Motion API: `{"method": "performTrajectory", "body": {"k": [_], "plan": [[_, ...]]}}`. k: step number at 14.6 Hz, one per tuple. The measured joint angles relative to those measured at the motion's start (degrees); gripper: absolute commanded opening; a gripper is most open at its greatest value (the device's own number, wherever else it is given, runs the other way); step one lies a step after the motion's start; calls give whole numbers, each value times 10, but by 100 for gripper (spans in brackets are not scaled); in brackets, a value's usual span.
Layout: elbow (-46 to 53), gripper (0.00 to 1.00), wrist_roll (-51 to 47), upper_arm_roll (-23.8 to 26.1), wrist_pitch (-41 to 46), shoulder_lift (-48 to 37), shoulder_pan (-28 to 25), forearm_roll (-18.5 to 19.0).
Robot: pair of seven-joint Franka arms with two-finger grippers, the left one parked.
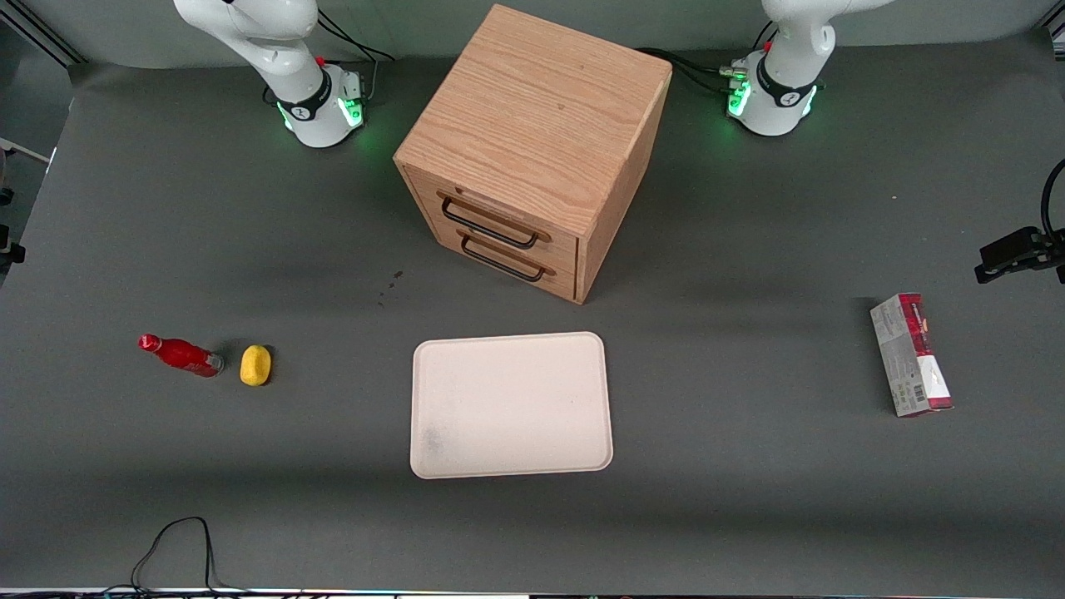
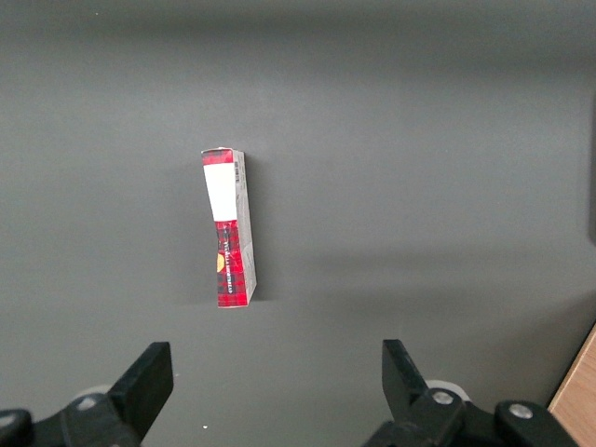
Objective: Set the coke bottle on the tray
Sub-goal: 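Lower the open right gripper over the red Coca-Cola bottle's neck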
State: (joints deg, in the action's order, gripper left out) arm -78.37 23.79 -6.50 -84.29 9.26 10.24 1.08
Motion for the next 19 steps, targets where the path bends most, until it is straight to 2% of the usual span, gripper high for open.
{"method": "performTrajectory", "body": {"k": [7, 10, 16, 19], "plan": [[-27, 100, 0, 0, -17, 41, 0, 0], [-62, 100, 0, 0, -92, 71, 0, 0], [-217, 100, 0, 0, -290, 81, 0, 0], [-262, 100, 0, 0, -343, 80, 0, 0]]}}
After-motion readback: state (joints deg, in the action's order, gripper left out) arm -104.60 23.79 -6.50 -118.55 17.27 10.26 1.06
